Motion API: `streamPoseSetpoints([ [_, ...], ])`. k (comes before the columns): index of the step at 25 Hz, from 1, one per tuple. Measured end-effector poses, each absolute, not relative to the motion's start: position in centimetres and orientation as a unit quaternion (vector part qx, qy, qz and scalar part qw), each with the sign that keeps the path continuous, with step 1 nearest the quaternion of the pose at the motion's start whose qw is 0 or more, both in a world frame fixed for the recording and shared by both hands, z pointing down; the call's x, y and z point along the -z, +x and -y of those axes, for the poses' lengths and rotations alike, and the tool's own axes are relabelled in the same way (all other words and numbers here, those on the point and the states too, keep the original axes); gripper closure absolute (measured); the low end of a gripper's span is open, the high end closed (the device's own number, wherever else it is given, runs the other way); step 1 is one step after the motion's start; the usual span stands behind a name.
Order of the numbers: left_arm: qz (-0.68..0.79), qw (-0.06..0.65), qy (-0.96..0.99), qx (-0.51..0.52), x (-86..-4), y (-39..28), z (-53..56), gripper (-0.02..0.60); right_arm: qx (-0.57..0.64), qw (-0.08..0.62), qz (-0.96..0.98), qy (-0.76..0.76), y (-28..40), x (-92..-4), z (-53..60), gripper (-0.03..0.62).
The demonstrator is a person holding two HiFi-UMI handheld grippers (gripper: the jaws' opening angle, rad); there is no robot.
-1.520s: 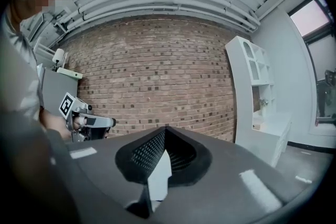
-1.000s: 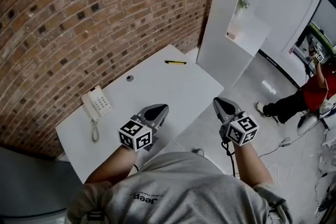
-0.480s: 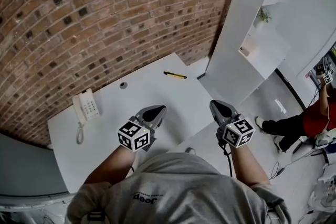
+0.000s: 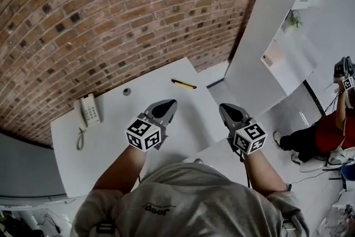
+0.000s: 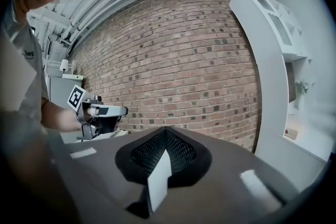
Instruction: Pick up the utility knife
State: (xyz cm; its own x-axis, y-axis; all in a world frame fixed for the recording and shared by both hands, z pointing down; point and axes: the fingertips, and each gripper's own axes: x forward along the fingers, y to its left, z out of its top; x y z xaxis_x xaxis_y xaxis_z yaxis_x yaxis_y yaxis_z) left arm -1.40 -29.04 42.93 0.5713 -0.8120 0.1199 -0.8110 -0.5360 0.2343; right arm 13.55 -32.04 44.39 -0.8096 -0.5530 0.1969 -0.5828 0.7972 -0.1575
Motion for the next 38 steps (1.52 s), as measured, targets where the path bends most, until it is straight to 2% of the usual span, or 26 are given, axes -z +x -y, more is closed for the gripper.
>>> streamPoseSetpoints([
  [6, 0.434, 0.138, 0.89, -0.012, -44.0, -3.7, 31.4, 0.583, -0.109, 0.055, 0.938, 0.324, 11.7, -44.1, 34.2, 0.585],
  [10, 0.425, 0.142, 0.894, -0.011, -43.9, -5.4, 32.9, 0.583, -0.109, 0.071, 0.929, 0.347, 11.6, -44.9, 35.1, 0.585],
  [20, 0.407, 0.154, 0.9, -0.002, -44.8, -4.3, 34.0, 0.583, -0.119, 0.079, 0.927, 0.347, 11.3, -45.6, 36.6, 0.585],
  [21, 0.399, 0.153, 0.904, -0.012, -45.0, -4.2, 34.1, 0.568, -0.12, 0.078, 0.928, 0.345, 11.2, -45.7, 36.7, 0.585],
  [22, 0.39, 0.15, 0.908, -0.031, -45.5, -4.1, 34.3, 0.449, -0.122, 0.076, 0.928, 0.342, 11.1, -45.8, 36.9, 0.585],
  [23, 0.381, 0.141, 0.912, -0.057, -46.1, -4.1, 34.5, 0.384, -0.124, 0.073, 0.93, 0.339, 10.8, -45.8, 37.0, 0.585],
  [24, 0.374, 0.125, 0.915, -0.088, -46.8, -4.2, 35.0, 0.36, -0.127, 0.069, 0.931, 0.335, 10.5, -45.8, 37.1, 0.585],
  [28, 0.337, 0.055, 0.917, -0.204, -49.8, -5.0, 37.2, 0.356, -0.133, 0.071, 0.932, 0.33, 10.3, -46.9, 37.6, 0.585],
  [38, 0.216, -0.014, 0.895, -0.389, -59.1, -4.6, 44.7, 0.353, -0.127, 0.098, 0.933, 0.322, 10.1, -51.5, 41.5, 0.585],
])
